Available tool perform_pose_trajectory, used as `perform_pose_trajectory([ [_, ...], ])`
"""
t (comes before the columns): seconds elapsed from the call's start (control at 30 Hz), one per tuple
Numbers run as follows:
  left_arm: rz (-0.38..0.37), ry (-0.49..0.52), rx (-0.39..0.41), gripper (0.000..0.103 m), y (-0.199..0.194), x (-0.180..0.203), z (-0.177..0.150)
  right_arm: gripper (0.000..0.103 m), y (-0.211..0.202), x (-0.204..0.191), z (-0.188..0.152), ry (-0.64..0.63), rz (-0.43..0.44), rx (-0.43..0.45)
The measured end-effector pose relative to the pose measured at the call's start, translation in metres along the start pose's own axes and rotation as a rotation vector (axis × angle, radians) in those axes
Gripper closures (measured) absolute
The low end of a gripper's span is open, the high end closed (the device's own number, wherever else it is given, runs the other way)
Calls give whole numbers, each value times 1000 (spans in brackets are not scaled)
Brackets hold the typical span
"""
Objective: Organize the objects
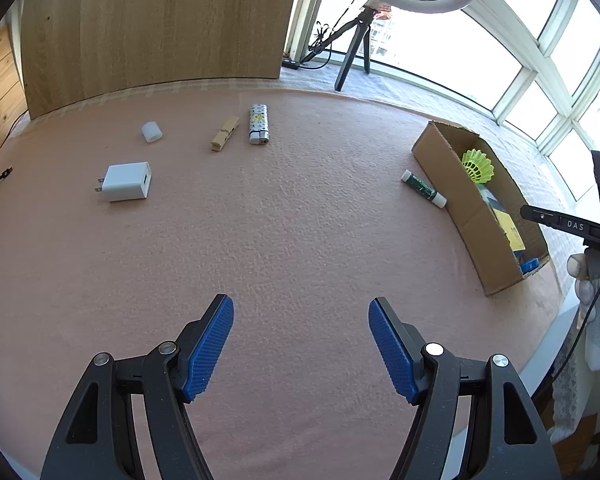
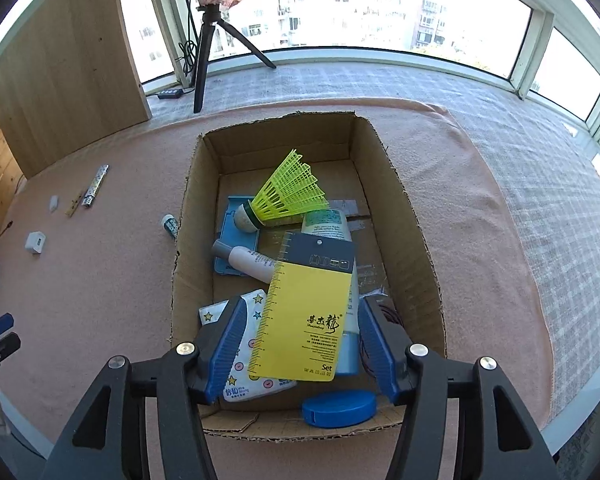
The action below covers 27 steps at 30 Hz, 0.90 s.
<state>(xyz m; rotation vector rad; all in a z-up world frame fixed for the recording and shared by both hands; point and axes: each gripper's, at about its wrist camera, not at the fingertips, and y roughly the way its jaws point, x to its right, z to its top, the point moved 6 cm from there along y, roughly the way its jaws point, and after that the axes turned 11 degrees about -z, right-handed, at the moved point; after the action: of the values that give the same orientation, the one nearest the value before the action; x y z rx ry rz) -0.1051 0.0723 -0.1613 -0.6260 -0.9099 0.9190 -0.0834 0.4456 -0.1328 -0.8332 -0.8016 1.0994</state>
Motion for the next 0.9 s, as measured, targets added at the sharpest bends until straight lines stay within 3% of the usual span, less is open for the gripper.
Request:
perform_pose_trajectory([
  [0.57, 25, -17, 16, 30, -12, -26, 4, 42, -24, -30, 6, 18, 60, 50],
  [0.9, 143, 1, 81, 30, -32, -94, 70, 42, -48, -73, 5, 12, 179, 70],
])
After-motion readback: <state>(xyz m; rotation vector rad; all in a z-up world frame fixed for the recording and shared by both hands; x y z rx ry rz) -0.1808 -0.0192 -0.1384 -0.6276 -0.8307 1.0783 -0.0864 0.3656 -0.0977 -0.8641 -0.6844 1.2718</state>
